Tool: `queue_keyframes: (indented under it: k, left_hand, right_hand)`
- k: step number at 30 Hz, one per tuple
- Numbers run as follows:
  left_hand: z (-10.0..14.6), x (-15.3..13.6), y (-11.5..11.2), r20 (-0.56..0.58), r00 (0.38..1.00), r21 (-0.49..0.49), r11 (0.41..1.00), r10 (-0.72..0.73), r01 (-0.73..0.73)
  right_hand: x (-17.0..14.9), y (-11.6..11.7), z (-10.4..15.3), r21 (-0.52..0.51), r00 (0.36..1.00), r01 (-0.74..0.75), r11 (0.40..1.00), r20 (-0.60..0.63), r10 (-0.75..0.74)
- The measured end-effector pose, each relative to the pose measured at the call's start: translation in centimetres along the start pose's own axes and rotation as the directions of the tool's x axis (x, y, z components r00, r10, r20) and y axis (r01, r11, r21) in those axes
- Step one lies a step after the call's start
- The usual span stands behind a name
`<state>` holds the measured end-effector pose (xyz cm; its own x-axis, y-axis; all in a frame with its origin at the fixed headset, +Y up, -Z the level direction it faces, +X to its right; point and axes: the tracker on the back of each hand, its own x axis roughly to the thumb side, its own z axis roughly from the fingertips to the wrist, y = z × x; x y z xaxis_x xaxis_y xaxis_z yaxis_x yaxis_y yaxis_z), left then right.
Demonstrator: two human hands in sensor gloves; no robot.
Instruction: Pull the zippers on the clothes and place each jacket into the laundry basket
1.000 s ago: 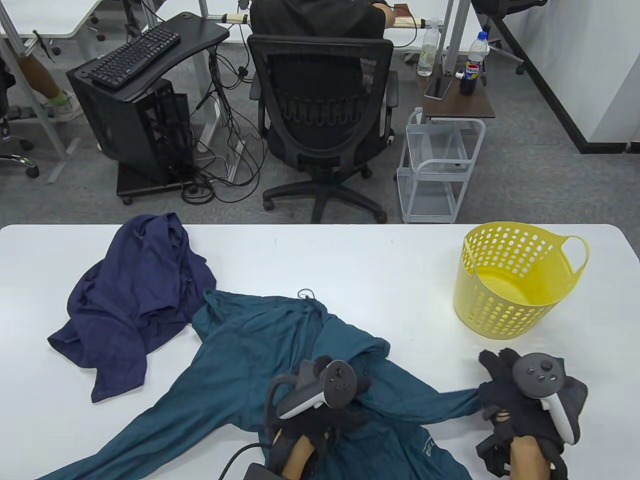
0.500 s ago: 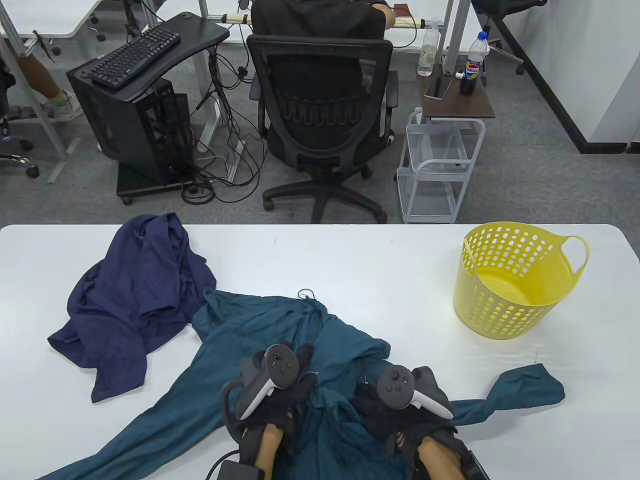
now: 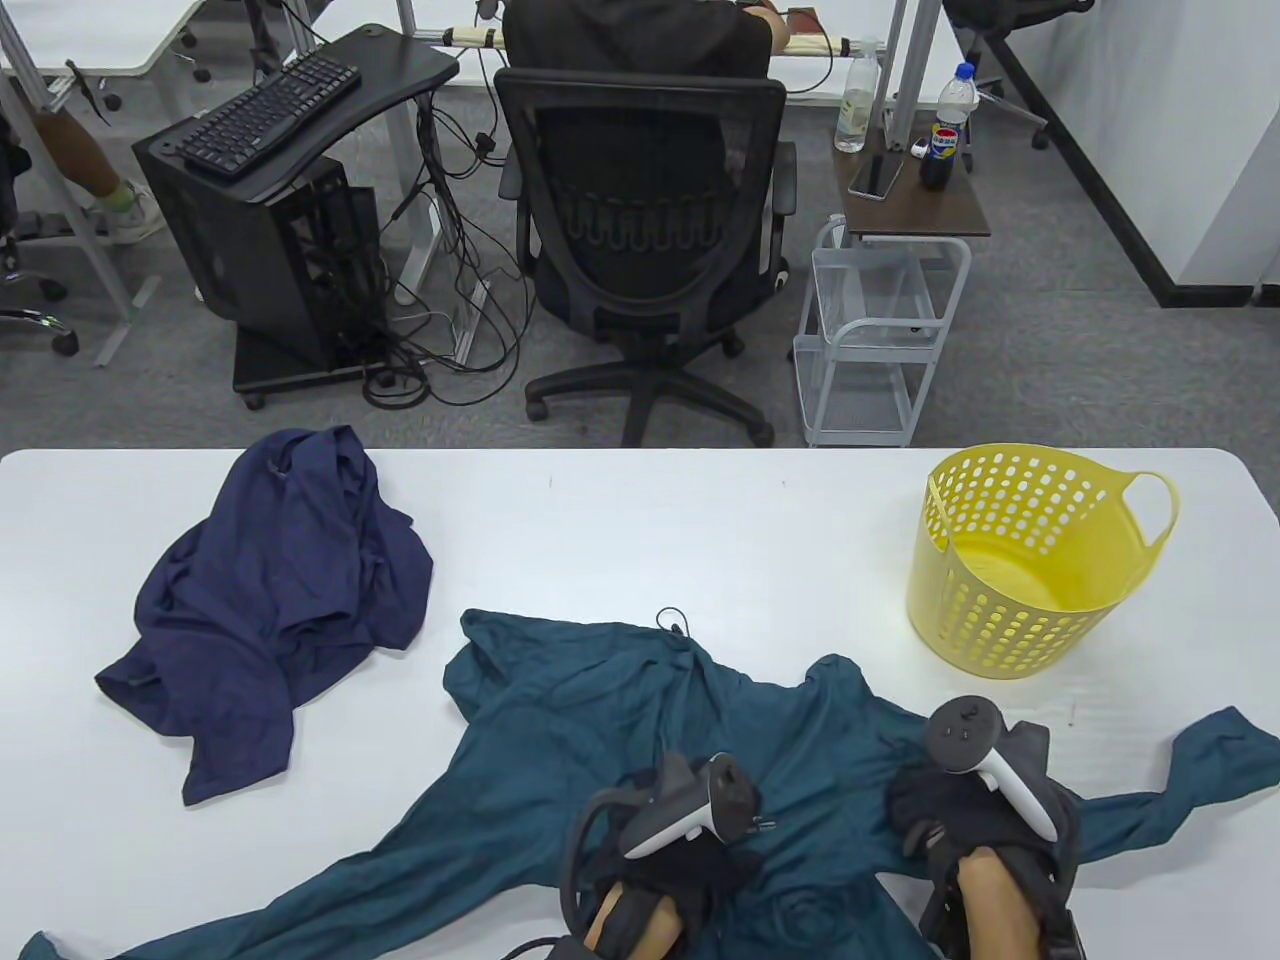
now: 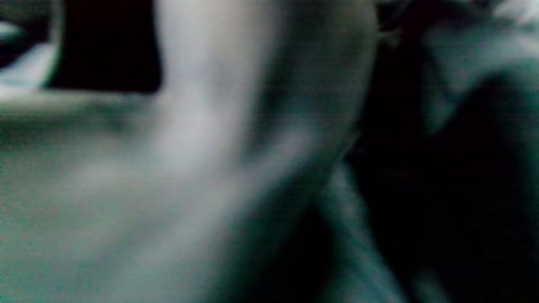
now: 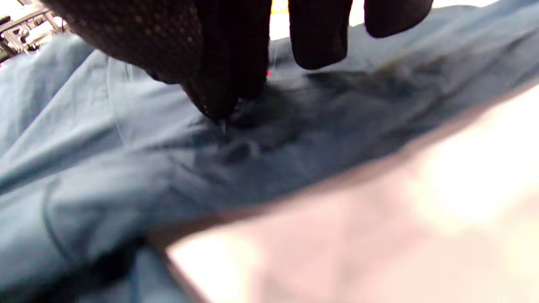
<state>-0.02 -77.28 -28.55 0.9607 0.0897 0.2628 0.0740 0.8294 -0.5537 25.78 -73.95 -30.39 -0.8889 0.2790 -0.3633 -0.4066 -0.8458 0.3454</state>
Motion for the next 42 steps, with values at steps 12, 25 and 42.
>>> queue_keyframes:
  k: [12,25,42]
  left_hand:
    - [1.7,4.5,-1.1,0.149,0.982,-0.093,0.987,-0.115,0.130]
    - [2.8,6.5,-1.8,0.214,0.959,-0.128,0.969,-0.183,0.213]
    - [3.2,5.9,-1.5,0.236,0.964,-0.160,0.974,-0.120,0.160]
  right_hand:
    - [11.9,-1.0,-4.9,-0.160,0.982,-0.053,0.986,0.171,0.080]
    - [16.8,3.9,-10.3,0.145,0.913,0.012,0.989,0.402,-0.070]
    - [17.0,-0.3,-8.2,-0.073,0.837,0.289,0.955,0.504,-0.215]
